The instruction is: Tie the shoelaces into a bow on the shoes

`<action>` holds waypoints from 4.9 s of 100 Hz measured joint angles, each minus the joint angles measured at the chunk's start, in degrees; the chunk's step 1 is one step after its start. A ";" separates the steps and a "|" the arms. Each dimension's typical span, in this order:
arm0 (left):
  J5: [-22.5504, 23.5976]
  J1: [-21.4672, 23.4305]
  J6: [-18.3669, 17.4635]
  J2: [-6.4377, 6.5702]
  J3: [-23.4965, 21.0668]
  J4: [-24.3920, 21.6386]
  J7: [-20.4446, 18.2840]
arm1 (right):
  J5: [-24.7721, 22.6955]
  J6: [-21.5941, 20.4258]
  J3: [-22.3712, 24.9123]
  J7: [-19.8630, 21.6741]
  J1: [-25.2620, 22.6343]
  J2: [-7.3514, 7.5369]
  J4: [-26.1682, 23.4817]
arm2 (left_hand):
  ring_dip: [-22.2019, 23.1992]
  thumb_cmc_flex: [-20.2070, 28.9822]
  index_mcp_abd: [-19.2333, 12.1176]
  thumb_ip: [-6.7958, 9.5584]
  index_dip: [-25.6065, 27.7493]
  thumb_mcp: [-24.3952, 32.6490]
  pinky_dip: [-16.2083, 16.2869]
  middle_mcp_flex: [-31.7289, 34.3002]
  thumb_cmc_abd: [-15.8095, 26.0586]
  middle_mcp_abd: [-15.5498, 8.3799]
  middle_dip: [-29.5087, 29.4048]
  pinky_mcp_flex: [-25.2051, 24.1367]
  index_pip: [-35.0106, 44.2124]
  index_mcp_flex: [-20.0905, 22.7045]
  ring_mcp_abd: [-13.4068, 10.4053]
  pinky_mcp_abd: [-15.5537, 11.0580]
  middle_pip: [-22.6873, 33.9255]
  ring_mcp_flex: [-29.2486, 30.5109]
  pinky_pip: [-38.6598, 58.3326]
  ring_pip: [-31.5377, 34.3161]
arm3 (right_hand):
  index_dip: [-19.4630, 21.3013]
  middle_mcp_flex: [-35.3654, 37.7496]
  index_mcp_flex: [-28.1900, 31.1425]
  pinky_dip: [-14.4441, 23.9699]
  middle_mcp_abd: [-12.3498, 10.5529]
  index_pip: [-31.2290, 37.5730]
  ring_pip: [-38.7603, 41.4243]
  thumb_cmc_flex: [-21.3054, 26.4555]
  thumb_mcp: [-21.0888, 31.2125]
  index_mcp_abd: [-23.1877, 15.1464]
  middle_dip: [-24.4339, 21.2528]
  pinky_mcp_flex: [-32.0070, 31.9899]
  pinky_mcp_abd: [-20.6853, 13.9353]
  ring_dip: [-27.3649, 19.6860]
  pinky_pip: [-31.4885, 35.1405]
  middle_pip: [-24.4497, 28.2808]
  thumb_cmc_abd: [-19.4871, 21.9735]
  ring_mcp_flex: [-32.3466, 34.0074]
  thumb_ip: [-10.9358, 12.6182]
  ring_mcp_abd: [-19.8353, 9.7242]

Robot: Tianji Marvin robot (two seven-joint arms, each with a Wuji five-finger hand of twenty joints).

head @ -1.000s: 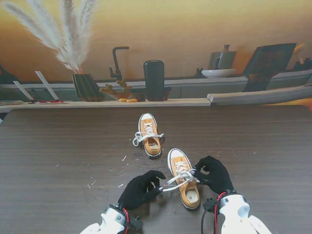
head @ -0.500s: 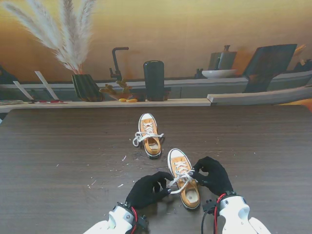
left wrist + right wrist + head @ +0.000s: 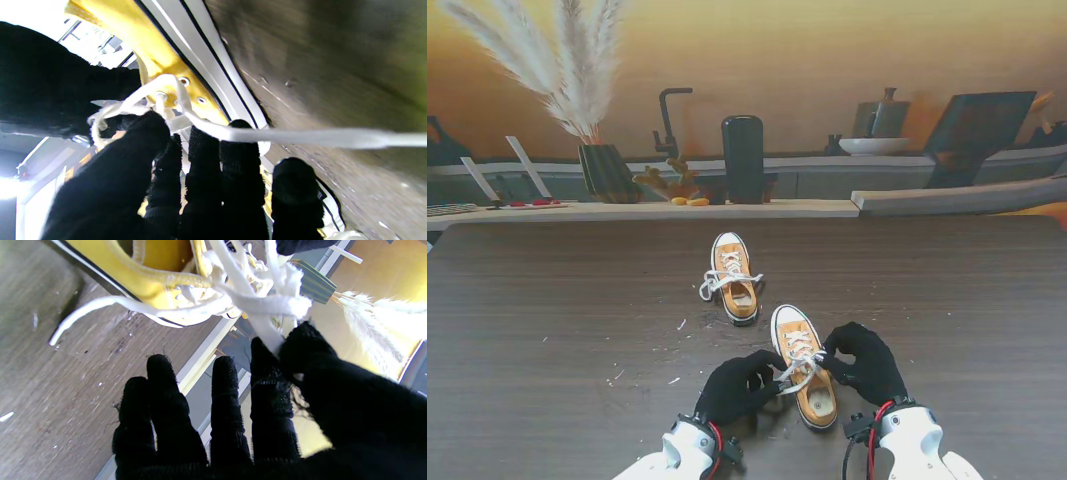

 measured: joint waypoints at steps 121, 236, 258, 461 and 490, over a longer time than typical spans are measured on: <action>-2.12 5.65 0.19 1.46 -6.48 -4.77 -6.17 | -4.78 5.11 0.90 -6.66 -0.22 -0.73 2.34 | 0.00 -3.87 -0.04 5.79 21.78 13.86 -0.40 -3.37 3.61 -0.01 3.53 0.49 17.42 -5.97 0.08 0.00 6.42 1.17 1.24 2.07 | 0.00 0.08 0.00 -0.09 0.00 0.00 0.72 0.00 0.00 0.15 0.00 1.15 0.57 2.77 1.31 0.00 -0.04 0.05 0.00 0.02; -1.30 12.18 0.17 2.61 -13.47 -8.87 -6.36 | -9.40 14.14 0.66 -18.28 2.35 -2.36 7.81 | 0.00 -5.19 0.30 5.28 3.11 -3.64 -0.41 -8.83 9.56 1.10 -6.83 -3.91 -5.52 -8.16 1.96 -0.01 -0.20 -3.71 -2.02 -0.36 | -9.26 -0.42 -6.88 -0.74 1.63 -9.01 0.46 -2.78 2.03 -0.12 -1.59 0.33 1.38 2.53 2.67 0.05 -1.15 0.09 0.00 0.62; -0.65 15.75 0.25 2.43 -18.10 -11.93 -6.64 | -14.85 14.45 0.48 -19.73 1.50 -2.40 7.23 | 0.00 -6.12 8.77 5.87 -12.10 -9.94 0.32 -14.04 10.77 1.43 -13.01 -8.08 -25.12 -12.31 1.94 -0.01 -2.76 -7.96 -5.09 -3.33 | -10.37 -7.20 -19.43 -1.57 2.25 -26.77 -0.98 -6.95 3.21 6.42 -7.07 -2.46 1.40 -1.55 2.53 -2.75 1.88 -2.97 8.06 1.03; -6.71 31.42 -3.37 3.83 -34.40 -24.59 -15.43 | -39.48 19.61 -20.77 -20.96 24.24 2.98 21.40 | 0.01 -5.48 8.77 5.92 -13.50 -17.86 1.81 -19.55 13.00 5.68 -24.91 -19.24 -28.69 -9.26 7.33 1.50 -17.00 -15.87 -20.21 -23.27 | -18.74 24.58 -0.72 4.19 -6.17 -4.77 30.51 -0.53 10.08 -12.96 4.31 34.57 0.47 40.17 30.34 10.16 -18.36 24.96 -1.16 -9.98; -5.98 31.51 -2.70 3.84 -34.53 -24.69 -15.33 | -37.13 19.09 -24.13 -21.97 36.29 1.84 30.35 | 0.01 -4.93 8.77 5.95 -13.50 -17.95 1.84 -19.55 13.01 5.70 -24.95 -19.25 -28.70 -9.25 7.34 1.50 -17.57 -15.87 -20.28 -23.27 | -18.72 24.58 -0.71 3.32 -6.17 -4.75 26.63 -0.52 10.08 -13.66 4.31 33.04 0.47 29.58 28.26 9.26 -18.37 24.96 -1.16 -9.66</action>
